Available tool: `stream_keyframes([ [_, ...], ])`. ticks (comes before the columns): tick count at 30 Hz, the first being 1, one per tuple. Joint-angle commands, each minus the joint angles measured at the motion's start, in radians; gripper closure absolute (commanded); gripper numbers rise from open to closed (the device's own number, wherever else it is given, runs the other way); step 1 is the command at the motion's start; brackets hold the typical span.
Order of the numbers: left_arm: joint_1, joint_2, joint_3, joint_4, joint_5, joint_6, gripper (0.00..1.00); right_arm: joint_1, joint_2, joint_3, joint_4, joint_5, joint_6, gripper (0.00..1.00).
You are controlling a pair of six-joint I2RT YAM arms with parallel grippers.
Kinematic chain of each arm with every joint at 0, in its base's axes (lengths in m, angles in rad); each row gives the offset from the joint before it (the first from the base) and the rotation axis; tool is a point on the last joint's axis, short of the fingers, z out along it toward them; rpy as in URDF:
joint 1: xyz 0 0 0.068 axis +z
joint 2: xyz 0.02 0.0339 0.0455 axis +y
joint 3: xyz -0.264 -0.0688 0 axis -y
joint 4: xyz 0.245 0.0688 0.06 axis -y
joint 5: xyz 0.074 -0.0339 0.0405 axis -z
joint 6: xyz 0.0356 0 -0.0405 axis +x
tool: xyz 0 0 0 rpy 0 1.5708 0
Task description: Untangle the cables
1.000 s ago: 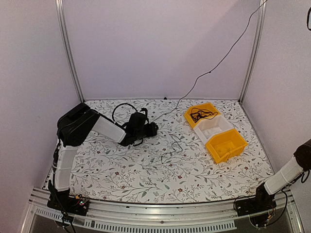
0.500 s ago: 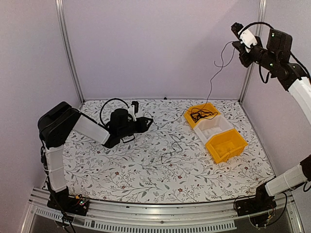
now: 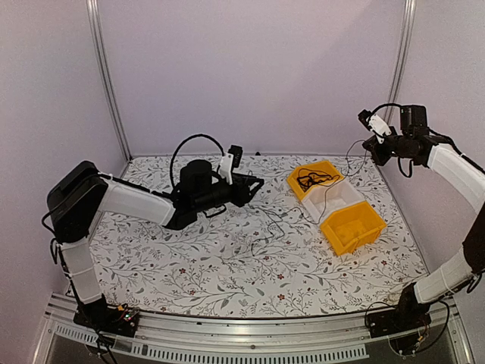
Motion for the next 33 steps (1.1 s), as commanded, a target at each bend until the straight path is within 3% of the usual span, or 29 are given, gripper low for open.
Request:
stream_keyframes([
  [1,-0.041,-0.064,0.083,-0.016,0.007,0.096,0.69,-0.019,0.085,-0.031,0.005,-0.108,0.027,1.00],
  [9,-0.066,0.019,0.268,-0.051,0.048,0.088,0.69,-0.019,0.339,0.001,-0.045,-0.200,0.059,0.98],
  [10,-0.066,0.033,0.289,-0.057,0.052,0.086,0.69,-0.019,0.359,0.016,-0.066,-0.200,0.065,0.92],
  [14,-0.075,0.082,0.340,-0.064,0.057,0.078,0.69,-0.018,0.364,0.049,-0.113,-0.192,0.095,0.51],
  [17,-0.079,0.105,0.362,-0.064,0.060,0.071,0.69,-0.017,0.275,0.039,-0.134,-0.280,0.083,0.41],
  [24,-0.082,0.130,0.384,-0.045,0.056,0.029,0.69,0.114,0.107,-0.035,-0.141,-0.434,0.018,0.35],
  [33,-0.085,0.122,0.384,-0.060,-0.015,-0.049,0.70,0.366,0.136,-0.045,-0.005,-0.437,0.087,0.30],
])
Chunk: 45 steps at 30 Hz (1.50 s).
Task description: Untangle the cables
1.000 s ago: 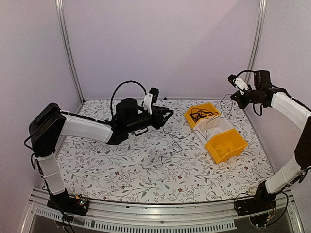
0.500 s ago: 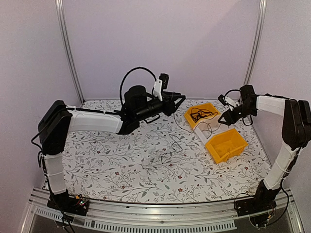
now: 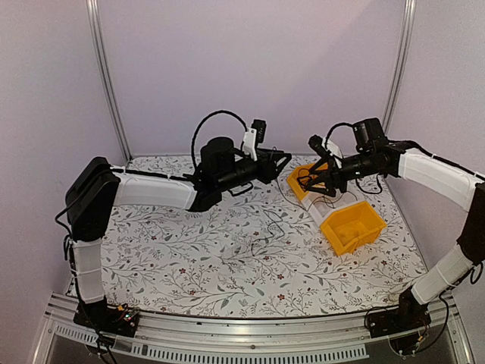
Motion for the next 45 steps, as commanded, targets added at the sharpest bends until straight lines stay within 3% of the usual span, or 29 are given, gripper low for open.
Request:
stream_keyframes([
  [1,-0.014,-0.008,0.014,0.008,-0.035,-0.064,0.70,0.085,0.049,-0.003,0.108,0.004,0.056,0.29],
  [10,-0.016,-0.036,-0.010,0.033,-0.043,-0.143,0.70,0.172,0.117,-0.067,0.319,0.080,0.099,0.22],
  [14,-0.015,-0.038,-0.012,0.036,-0.041,-0.169,0.71,0.181,0.109,-0.120,0.448,0.104,0.145,0.26],
  [24,-0.014,-0.035,-0.017,0.047,-0.040,-0.195,0.73,0.192,0.132,-0.142,0.537,0.054,0.172,0.64],
  [28,-0.014,-0.036,-0.030,0.053,-0.040,-0.203,0.73,0.192,0.135,-0.143,0.554,0.052,0.178,0.99],
  [31,-0.012,-0.043,-0.043,0.056,-0.050,-0.202,0.72,0.192,0.132,-0.150,0.550,0.075,0.169,1.00],
  [35,-0.010,-0.064,-0.055,0.008,-0.062,-0.185,0.59,0.169,0.089,-0.169,0.536,0.142,0.143,1.00],
  [38,-0.008,-0.087,-0.090,-0.057,-0.049,-0.157,0.55,0.071,0.026,-0.162,0.511,0.130,0.134,1.00],
  [45,-0.012,-0.158,-0.294,0.000,0.098,-0.164,0.52,-0.158,-0.050,-0.117,0.409,0.072,0.070,1.00],
])
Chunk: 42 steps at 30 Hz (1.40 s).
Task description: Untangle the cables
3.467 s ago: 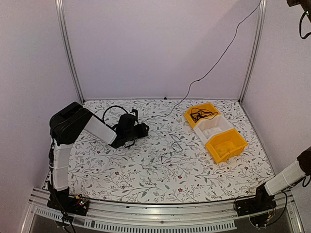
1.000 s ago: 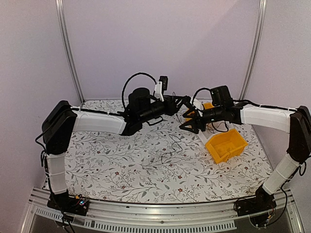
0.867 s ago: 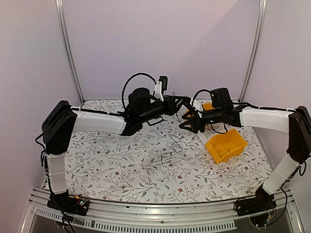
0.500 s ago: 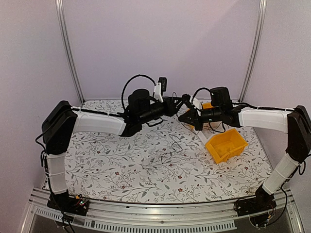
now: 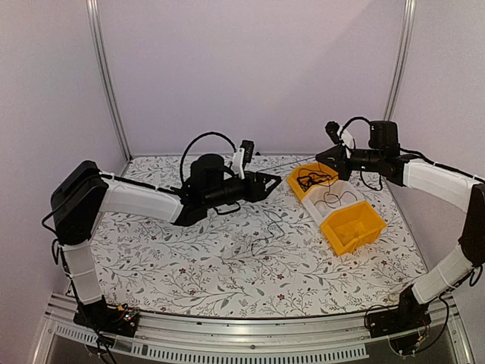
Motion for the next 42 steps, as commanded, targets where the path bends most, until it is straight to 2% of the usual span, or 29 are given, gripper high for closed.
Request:
stream_keyframes([
  [1,-0.011,-0.052,-0.102,0.015,0.098,0.019,0.52,-0.111,-0.054,0.029,-0.073,0.001,-0.074,1.00],
  [9,-0.010,-0.109,-0.256,0.016,0.018,0.048,0.52,-0.205,-0.039,-0.031,-0.151,0.056,-0.222,1.00],
  [14,-0.011,-0.103,-0.277,0.015,0.013,0.062,0.52,-0.257,-0.011,-0.017,-0.206,-0.035,-0.213,0.98],
  [16,-0.010,-0.098,-0.275,0.018,0.022,0.061,0.53,-0.227,-0.011,-0.013,-0.248,-0.097,-0.224,0.81],
  [21,-0.011,-0.086,-0.263,0.023,0.030,0.056,0.53,-0.028,-0.002,-0.025,-0.334,-0.086,-0.267,0.54],
  [27,-0.012,-0.088,-0.259,0.018,0.027,0.054,0.54,0.178,0.059,0.033,-0.367,-0.066,-0.221,0.39],
  [33,-0.016,-0.093,-0.258,0.016,0.028,0.046,0.54,0.290,0.188,0.121,-0.378,-0.046,-0.188,0.35],
  [38,-0.020,-0.103,-0.259,0.013,0.028,0.046,0.54,0.328,0.277,0.177,-0.371,-0.022,-0.160,0.36],
  [40,-0.019,-0.105,-0.259,0.010,0.026,0.048,0.54,0.329,0.303,0.197,-0.385,-0.039,-0.156,0.40],
  [42,-0.020,-0.107,-0.261,0.007,0.026,0.049,0.54,0.330,0.316,0.207,-0.393,-0.054,-0.151,0.53],
])
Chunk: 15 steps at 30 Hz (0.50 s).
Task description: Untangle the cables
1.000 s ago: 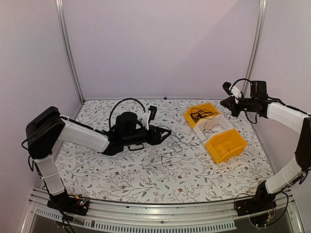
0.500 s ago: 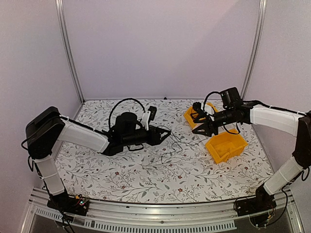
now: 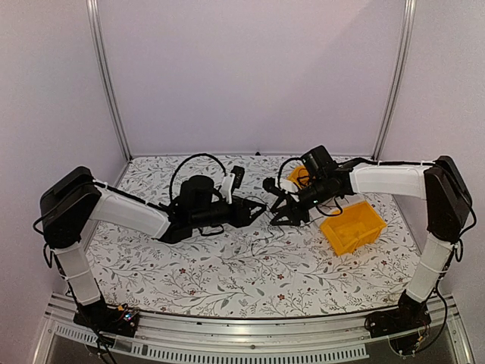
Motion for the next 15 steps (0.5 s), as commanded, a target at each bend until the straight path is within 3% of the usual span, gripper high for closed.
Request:
stream_keyframes([
  [1,-0.014,-0.025,0.006,0.008,0.002,0.008,0.54,0.002,0.029,0.046,-0.026,-0.021,0.031,0.64],
  [3,-0.014,-0.023,0.007,0.004,0.000,0.009,0.54,0.002,0.018,0.046,-0.023,-0.003,0.036,0.97],
  [4,-0.013,-0.022,0.006,0.001,-0.001,0.009,0.54,-0.001,0.008,0.045,-0.020,0.009,0.037,1.00],
  [15,-0.010,-0.003,-0.018,-0.043,-0.045,0.024,0.52,-0.313,-0.213,0.106,-0.011,0.005,0.052,1.00],
])
